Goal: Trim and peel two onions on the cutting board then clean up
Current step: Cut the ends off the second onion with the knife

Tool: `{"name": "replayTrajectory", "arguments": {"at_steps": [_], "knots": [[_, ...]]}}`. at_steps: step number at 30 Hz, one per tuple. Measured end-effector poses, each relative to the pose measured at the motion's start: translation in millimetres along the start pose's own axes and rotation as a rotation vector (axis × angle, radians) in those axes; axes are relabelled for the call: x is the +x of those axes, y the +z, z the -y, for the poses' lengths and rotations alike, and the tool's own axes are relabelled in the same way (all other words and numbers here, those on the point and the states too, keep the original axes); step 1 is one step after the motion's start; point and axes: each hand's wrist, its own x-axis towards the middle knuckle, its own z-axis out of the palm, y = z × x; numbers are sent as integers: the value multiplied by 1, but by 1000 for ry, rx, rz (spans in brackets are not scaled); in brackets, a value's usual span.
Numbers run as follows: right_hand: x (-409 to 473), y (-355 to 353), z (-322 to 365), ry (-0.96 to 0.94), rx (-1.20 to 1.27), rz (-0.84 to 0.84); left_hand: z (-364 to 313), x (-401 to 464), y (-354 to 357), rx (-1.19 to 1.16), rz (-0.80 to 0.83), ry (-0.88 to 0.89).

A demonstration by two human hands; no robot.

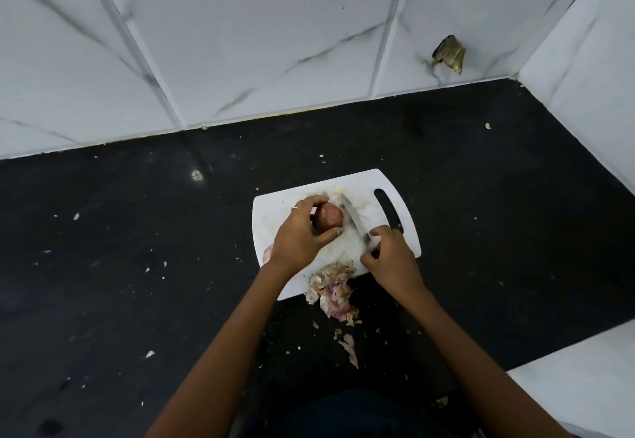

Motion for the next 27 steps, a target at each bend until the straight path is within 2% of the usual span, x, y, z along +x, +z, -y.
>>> {"name": "replayTrajectory", "arguments": {"at_steps": [6, 10, 14, 20, 27], "knots": [[6, -4, -2, 93, 211, -92, 0, 1, -4, 128, 32, -2], [5, -12, 6, 132, 412, -36, 5, 1, -14, 268, 79, 14], [7, -11, 17, 154, 560, 34, 12, -3, -20, 311, 88, 30], [5, -7, 23, 81, 437, 74, 16, -10, -16, 257, 8, 34], [0, -9, 21, -14, 275, 65, 11, -4, -11, 267, 4, 95]]}}
